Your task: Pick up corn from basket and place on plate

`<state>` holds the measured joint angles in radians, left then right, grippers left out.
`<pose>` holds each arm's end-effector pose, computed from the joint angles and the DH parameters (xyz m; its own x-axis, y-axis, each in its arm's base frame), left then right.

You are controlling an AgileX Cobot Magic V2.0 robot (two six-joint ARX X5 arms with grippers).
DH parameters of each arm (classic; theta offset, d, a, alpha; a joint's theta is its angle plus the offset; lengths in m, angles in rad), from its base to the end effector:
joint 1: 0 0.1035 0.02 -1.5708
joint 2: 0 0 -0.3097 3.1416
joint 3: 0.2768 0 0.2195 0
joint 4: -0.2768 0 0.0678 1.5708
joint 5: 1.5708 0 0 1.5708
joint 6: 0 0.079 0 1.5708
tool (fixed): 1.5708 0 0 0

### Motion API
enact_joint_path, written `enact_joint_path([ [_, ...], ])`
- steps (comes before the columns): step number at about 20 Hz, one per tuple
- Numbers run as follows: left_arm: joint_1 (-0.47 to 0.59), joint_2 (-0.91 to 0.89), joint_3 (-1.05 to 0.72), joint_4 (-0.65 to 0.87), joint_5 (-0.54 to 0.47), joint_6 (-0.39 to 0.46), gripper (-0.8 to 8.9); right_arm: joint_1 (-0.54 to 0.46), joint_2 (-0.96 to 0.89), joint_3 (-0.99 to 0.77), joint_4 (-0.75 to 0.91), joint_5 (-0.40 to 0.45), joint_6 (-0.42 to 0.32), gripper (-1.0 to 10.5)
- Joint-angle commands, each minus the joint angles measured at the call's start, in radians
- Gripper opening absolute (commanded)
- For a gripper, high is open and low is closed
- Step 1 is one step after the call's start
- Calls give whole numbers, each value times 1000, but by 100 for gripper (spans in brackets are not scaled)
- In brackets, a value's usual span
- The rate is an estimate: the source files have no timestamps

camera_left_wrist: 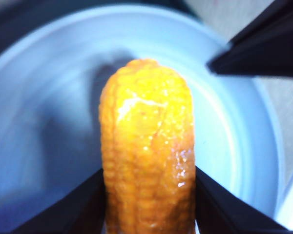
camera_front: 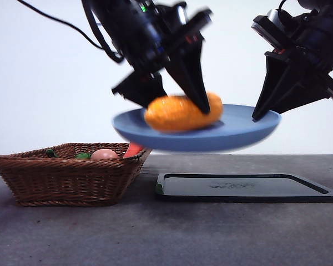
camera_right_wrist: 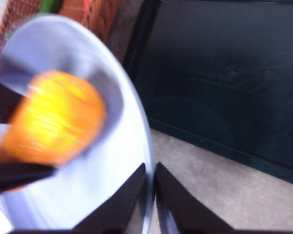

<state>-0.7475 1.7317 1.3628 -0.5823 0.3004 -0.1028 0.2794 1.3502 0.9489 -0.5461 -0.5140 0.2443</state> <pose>0.2565 -0.2696 0.2724 0.2057 -0.5941 -0.7777 0.7100 0.6374 -0.2992 0.2294 0.1062 0.2675 0.3531 0.6128 -0.7070 -0.3119 0.7895 0.5285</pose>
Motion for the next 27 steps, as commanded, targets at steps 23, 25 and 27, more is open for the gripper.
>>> enact_joint_path([
  [23, -35, -106, 26, -8, -90, 39, 343, -1, 11, 21, -9, -19, 18, 2],
  [25, -32, -141, 26, -9, -90, 39, 343, -3, 11, 21, -7, -16, 18, 2],
  [27, -32, -186, 26, -9, -90, 39, 343, -20, 15, 21, 0, -11, 26, 2],
])
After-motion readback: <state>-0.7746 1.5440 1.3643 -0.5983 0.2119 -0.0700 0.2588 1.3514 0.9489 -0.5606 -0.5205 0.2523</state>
